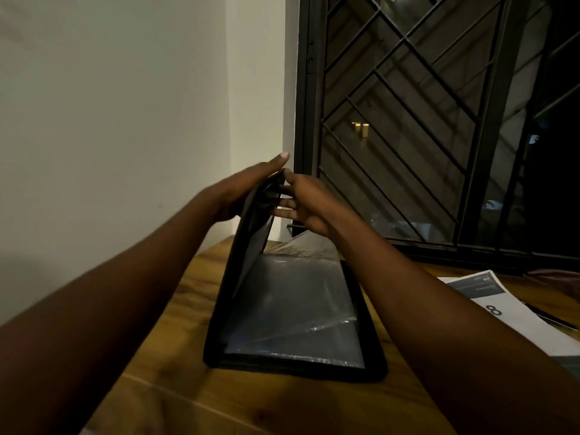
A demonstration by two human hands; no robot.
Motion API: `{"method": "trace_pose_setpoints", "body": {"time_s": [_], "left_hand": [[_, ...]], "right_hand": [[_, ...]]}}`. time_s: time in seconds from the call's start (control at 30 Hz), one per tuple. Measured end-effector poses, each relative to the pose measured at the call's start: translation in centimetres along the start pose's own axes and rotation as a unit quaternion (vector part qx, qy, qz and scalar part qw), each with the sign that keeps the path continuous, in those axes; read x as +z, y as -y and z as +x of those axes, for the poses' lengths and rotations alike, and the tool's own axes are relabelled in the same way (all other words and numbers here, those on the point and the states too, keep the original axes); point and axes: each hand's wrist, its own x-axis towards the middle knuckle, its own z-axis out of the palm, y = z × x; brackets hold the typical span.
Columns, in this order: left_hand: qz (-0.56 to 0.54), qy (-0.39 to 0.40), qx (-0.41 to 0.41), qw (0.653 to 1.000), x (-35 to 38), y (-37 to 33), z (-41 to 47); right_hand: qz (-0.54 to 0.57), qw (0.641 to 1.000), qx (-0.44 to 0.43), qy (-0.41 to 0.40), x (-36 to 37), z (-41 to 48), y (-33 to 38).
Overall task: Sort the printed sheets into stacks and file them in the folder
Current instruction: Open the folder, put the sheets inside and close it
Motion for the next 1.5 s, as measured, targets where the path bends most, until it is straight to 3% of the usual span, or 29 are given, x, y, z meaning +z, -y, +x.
{"method": "trace_pose_setpoints", "body": {"time_s": [0.17, 0.3, 0.37, 0.47, 0.53, 0.67, 0.8, 0.97, 1.13, 1.23, 1.4, 1.5], "left_hand": [[0.01, -0.033, -0.041, 0.999, -6.6, -0.4, -1.0], [0.155, -0.047, -0.12, 0.979, -11.4, -0.6, -3.0], [0.306, -0.041, -0.184, 0.933, -12.6, -0.1, -3.4], [0.537, -0.011, -0.284, 0.794, -12.1, 2.5, -3.9], [0.599, -0.078, -0.294, 0.741, -10.9, 5.7, -4.4], [0.659, -0.237, -0.215, 0.681, -8.5, 10.8, -5.4], [0.682, -0.259, -0.185, 0.659, -8.3, 13.2, -5.3], [0.652, -0.24, -0.214, 0.686, -8.3, 15.8, -5.3], [0.564, -0.197, -0.268, 0.756, -6.6, 19.4, -5.3], [0.557, -0.168, -0.274, 0.766, -5.0, 21.6, -4.9], [0.533, -0.142, -0.226, 0.803, -2.0, 21.7, -1.4], [0.498, -0.12, -0.177, 0.841, 0.5, 20.7, 1.3]], "right_hand": [[-0.055, 0.998, 0.015, 0.029, 1.9, 0.4, -1.1], [-0.153, 0.986, 0.062, -0.001, 0.8, 0.1, -3.8], [-0.202, 0.977, 0.07, -0.015, -0.1, 0.1, -5.0], [-0.29, 0.955, 0.058, -0.028, -1.3, 0.5, -6.4], [-0.361, 0.931, 0.055, -0.033, -2.1, 0.9, -7.5], [-0.448, 0.89, 0.073, -0.038, -3.4, 1.6, -10.2], [-0.51, 0.857, 0.064, -0.044, -4.6, 1.4, -13.7], [-0.527, 0.842, 0.084, -0.082, -5.9, 1.8, -18.0], [-0.582, 0.798, 0.11, -0.108, -7.1, 0.5, -19.4], [-0.589, 0.79, 0.112, -0.123, -7.4, -0.1, -19.9], [-0.572, 0.801, 0.102, -0.141, -7.4, 0.0, -20.2], [-0.497, 0.847, 0.092, -0.166, -8.1, -0.2, -19.4]]}}
